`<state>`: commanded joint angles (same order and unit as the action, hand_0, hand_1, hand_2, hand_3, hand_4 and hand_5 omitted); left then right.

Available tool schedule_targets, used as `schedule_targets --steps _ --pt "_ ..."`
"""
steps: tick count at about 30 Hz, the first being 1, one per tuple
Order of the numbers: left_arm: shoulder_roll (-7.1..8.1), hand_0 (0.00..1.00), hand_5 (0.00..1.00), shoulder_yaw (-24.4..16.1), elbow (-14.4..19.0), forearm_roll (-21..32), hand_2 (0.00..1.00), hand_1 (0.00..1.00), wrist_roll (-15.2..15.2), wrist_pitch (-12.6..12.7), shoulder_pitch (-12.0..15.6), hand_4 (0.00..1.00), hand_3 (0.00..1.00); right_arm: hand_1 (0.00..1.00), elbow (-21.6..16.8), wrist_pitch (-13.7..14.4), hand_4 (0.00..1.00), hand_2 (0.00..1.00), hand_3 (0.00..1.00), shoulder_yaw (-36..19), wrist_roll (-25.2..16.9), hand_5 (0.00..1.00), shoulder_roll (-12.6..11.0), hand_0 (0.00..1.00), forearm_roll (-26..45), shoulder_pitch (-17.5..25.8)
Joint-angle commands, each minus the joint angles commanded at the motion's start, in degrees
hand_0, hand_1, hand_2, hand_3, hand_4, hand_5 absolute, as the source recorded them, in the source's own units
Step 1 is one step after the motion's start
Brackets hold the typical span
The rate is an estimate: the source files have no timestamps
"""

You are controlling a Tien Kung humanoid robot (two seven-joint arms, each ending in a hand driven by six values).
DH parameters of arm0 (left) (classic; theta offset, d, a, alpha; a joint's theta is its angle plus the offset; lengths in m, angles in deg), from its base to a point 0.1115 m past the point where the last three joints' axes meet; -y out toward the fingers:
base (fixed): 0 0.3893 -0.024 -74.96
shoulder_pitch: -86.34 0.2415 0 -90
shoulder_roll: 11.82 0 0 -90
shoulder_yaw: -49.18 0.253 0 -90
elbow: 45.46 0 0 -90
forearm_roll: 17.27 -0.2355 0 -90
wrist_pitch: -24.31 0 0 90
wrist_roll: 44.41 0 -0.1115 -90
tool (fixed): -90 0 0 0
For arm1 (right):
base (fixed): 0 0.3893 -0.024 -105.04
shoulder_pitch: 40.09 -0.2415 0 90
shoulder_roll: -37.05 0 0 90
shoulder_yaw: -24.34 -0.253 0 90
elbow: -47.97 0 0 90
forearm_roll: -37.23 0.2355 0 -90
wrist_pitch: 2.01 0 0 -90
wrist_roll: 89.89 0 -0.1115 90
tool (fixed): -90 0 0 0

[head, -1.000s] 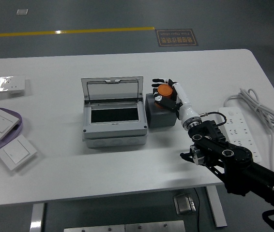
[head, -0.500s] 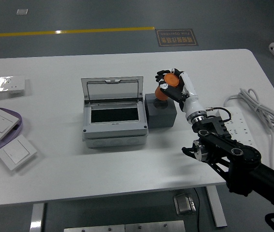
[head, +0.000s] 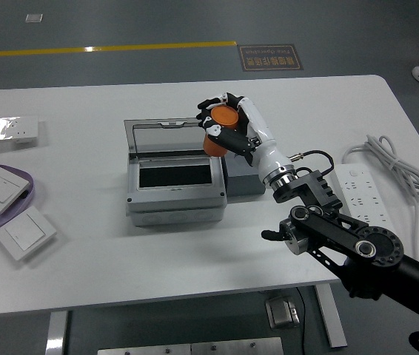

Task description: Pick up the cylinder from the cube,place it in the box,flap close box

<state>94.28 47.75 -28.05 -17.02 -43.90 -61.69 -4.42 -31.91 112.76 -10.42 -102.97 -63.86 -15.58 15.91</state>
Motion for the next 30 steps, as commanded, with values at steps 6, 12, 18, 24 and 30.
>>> schedule_targets --steps 6,12,18,24,30 --pt "0.24 0.614 0.246 -0.17 -0.01 -0.28 0.605 0.629 0.09 0.00 -0.01 0.711 0.630 0.214 -4.03 -3.51 0.002 0.361 0.268 3.16 8.56 0.002 1.75 0.107 -12.47 -3.04" --pt "0.32 0.614 0.247 -0.35 -0.01 -0.60 0.605 0.629 0.21 -0.01 -0.02 0.711 0.631 0.184 -4.16 -9.82 0.002 0.374 0.272 5.62 17.94 0.002 3.49 0.031 -25.51 -6.01" --pt "0.38 0.614 0.248 -0.49 0.00 -0.86 0.606 0.629 0.31 -0.03 -0.14 0.711 0.630 0.194 -2.36 -15.42 0.002 0.423 0.317 8.75 27.49 0.002 5.37 0.036 -38.92 -8.38" --pt "0.44 0.614 0.247 -0.69 0.02 -1.22 0.606 0.629 0.44 -0.05 -0.16 0.711 0.631 0.199 3.65 -12.25 0.006 0.439 0.334 11.76 31.20 0.002 7.10 0.048 -50.72 -10.69" --pt "0.57 0.614 0.248 -0.75 0.03 -1.38 0.606 0.628 0.45 -0.04 -0.15 0.711 0.631 0.293 10.20 -9.91 0.023 0.445 0.377 12.98 28.91 0.002 8.17 0.141 -54.51 -12.13"
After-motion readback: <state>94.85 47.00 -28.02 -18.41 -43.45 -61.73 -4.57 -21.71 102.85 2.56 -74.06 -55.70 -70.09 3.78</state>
